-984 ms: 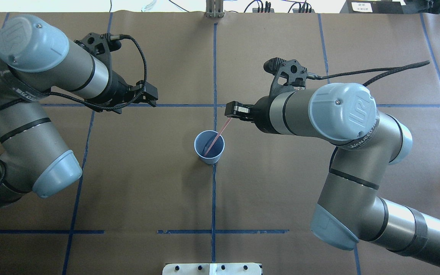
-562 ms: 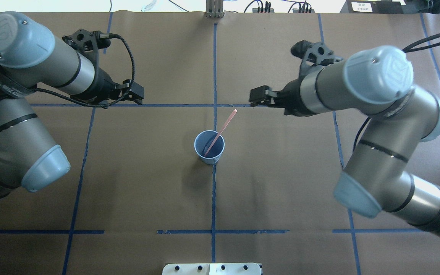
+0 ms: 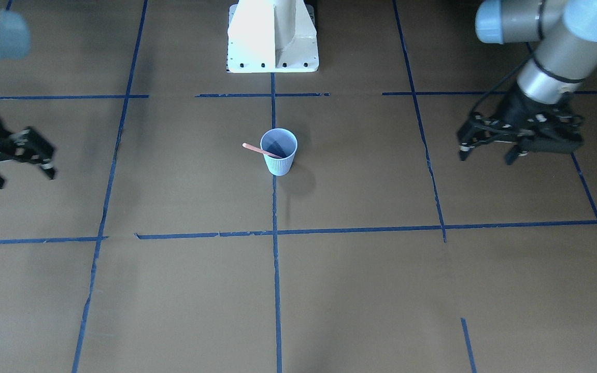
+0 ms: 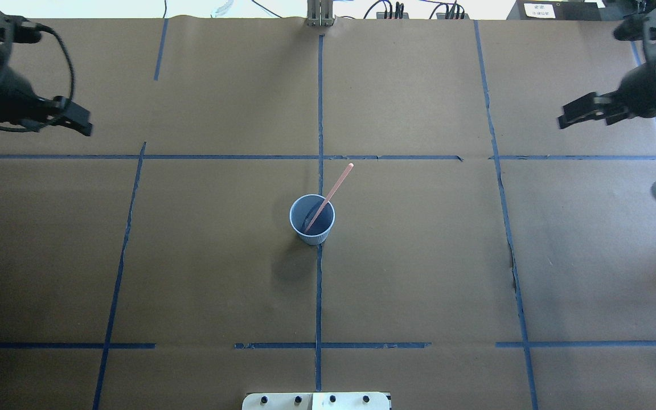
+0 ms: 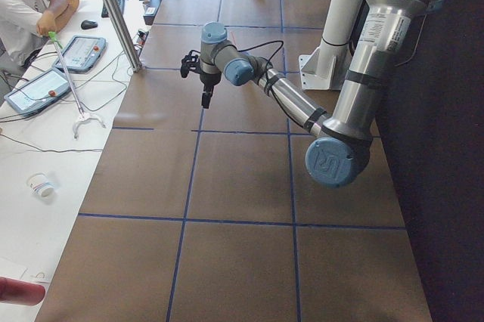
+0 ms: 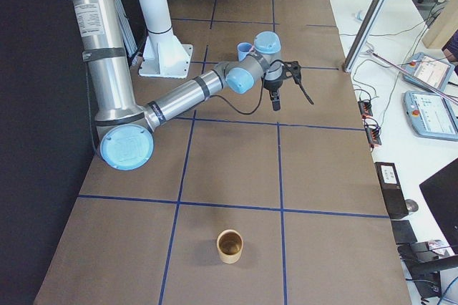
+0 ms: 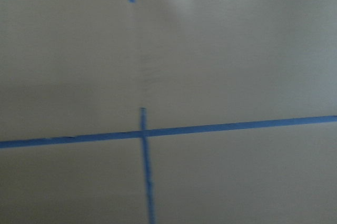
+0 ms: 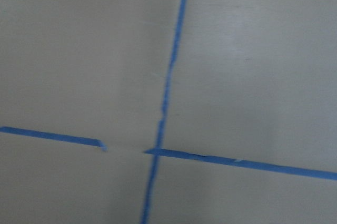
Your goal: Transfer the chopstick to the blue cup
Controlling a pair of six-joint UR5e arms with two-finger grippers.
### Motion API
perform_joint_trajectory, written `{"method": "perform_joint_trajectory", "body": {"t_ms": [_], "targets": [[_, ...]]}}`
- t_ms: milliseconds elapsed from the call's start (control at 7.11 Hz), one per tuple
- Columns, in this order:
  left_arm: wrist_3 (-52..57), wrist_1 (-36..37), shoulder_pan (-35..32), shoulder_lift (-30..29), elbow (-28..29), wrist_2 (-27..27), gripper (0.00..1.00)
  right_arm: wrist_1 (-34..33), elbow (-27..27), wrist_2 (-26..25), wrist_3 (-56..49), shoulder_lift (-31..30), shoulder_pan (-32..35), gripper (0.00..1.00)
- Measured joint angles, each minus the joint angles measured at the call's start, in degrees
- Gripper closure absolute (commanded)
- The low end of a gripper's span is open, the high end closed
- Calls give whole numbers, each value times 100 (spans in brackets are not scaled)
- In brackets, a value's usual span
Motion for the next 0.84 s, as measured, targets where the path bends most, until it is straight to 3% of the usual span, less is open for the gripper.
{"method": "perform_joint_trajectory", "body": {"t_ms": [281, 562, 844], "targets": [[1981, 85, -1093, 574, 170, -142, 0, -31, -1070, 512, -2207, -178, 1244, 0], [3402, 644, -1891, 750, 274, -420, 0, -427, -2018, 625, -4258, -208, 2140, 0], [3972, 930, -2199, 789, 278, -487, 0, -1025, -2373, 647, -5646, -215, 2790, 0]]}}
